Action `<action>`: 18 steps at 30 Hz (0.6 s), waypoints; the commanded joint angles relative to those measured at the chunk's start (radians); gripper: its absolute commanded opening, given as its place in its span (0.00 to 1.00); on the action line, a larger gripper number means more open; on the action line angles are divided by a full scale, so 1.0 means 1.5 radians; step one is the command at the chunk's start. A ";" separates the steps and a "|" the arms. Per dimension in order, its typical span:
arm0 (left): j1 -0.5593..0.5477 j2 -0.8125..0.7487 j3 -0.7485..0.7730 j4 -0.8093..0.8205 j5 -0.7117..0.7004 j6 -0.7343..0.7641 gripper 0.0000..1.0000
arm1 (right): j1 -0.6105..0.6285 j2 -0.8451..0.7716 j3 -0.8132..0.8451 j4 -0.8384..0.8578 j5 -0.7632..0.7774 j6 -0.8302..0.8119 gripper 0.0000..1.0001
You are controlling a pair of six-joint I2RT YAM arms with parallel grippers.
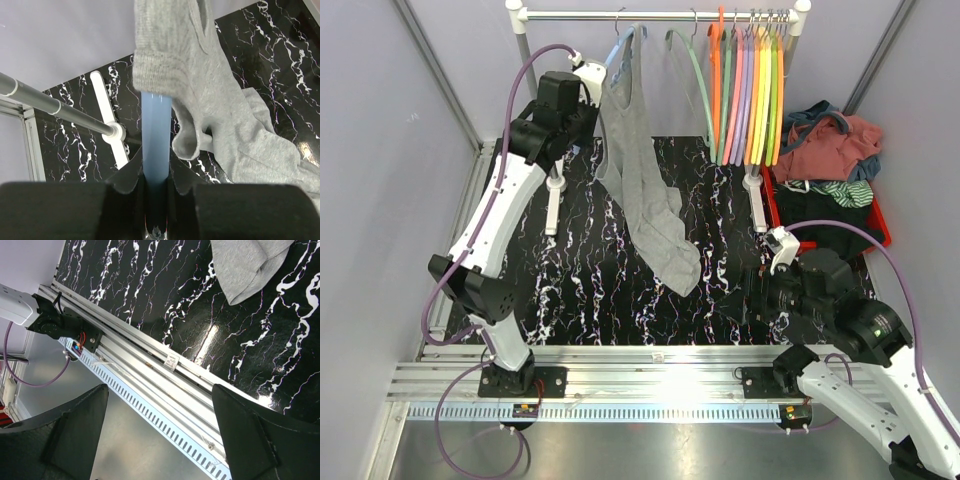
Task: Remove the tank top from the hanger
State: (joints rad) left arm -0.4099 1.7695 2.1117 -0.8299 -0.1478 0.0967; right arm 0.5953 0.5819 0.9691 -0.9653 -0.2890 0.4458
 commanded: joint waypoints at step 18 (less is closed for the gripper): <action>-0.035 -0.211 -0.210 0.310 -0.095 -0.007 0.00 | 0.002 0.032 -0.010 0.044 0.027 -0.012 0.91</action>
State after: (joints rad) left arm -0.4614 1.5005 1.8225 -0.5579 -0.2535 0.0711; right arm 0.5953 0.6224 0.9585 -0.9527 -0.2703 0.4419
